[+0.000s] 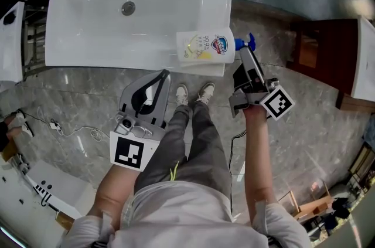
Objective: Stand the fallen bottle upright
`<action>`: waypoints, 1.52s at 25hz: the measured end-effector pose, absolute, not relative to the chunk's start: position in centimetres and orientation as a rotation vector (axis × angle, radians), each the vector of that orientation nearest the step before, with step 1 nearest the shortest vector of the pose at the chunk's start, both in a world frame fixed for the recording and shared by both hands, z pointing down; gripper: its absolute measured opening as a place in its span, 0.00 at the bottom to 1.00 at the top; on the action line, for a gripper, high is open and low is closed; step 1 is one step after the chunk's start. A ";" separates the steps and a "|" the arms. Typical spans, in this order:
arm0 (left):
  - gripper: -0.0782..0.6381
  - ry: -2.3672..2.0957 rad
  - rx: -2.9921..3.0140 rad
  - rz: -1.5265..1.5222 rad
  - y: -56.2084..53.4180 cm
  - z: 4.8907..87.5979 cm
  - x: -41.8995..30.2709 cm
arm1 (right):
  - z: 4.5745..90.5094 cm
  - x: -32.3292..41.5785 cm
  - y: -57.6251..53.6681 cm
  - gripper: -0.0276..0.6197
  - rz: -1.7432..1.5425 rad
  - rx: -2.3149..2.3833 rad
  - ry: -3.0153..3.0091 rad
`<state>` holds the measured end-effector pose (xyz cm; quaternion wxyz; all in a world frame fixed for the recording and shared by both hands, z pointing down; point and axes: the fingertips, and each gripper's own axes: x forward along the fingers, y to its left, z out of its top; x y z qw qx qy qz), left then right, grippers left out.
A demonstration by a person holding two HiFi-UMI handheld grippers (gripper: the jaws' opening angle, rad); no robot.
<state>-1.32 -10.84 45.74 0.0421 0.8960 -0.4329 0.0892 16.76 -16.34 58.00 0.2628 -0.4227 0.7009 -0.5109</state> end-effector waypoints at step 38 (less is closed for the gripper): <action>0.13 -1.352 2.691 0.262 -11.0 49.7 -2.7 | 58.3 16.0 -17.6 0.27 -1.281 -0.960 1.856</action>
